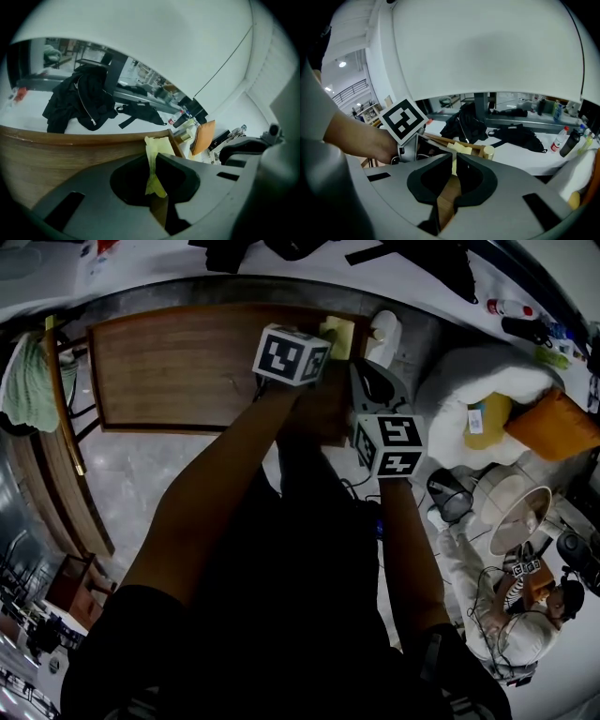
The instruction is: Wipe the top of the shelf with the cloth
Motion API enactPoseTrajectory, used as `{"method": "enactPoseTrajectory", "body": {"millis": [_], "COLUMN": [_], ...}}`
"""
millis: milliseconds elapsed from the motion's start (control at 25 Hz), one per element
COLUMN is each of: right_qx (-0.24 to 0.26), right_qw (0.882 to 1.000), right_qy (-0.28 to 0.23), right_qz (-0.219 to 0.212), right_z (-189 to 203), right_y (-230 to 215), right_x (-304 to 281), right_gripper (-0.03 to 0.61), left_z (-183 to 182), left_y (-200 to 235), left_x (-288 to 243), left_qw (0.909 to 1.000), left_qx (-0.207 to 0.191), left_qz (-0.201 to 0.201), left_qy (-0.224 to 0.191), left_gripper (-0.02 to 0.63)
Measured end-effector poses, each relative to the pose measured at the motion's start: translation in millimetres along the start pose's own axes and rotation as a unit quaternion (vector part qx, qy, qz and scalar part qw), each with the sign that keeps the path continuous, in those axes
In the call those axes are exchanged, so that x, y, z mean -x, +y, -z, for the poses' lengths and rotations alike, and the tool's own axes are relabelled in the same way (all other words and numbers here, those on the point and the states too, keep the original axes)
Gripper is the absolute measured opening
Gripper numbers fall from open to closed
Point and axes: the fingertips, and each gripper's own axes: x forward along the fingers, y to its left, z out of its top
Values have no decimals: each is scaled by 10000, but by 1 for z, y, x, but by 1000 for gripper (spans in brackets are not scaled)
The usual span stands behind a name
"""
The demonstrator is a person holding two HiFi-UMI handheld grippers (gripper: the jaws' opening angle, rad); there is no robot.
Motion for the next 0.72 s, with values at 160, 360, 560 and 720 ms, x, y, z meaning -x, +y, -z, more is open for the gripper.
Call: {"method": "enactPoseTrajectory", "body": {"millis": [160,360,560,720], "right_qx": [32,153,179,298], "right_qw": [10000,9998,9997,9991], "right_qy": [9,35,69,114], "right_qz": [-45,-104,-166,-276], "right_z": [-3,-7,-13,-16], "right_y": [10,31,58,88], "right_x": [-1,-7,-18,-28], "right_gripper": [26,26,26,26], "left_z": [3,10,16,21], "left_y": [15,40,67,91], "left_x": [14,35,58,79], "left_qw": [9998,9996,9994,9987], "left_qx": [-163,-53,-43,-38], "left_qz": [-151,-265,-329,-493], "left_qy": [-20,-89,-104,-136], "left_gripper": [28,28,28,28]}}
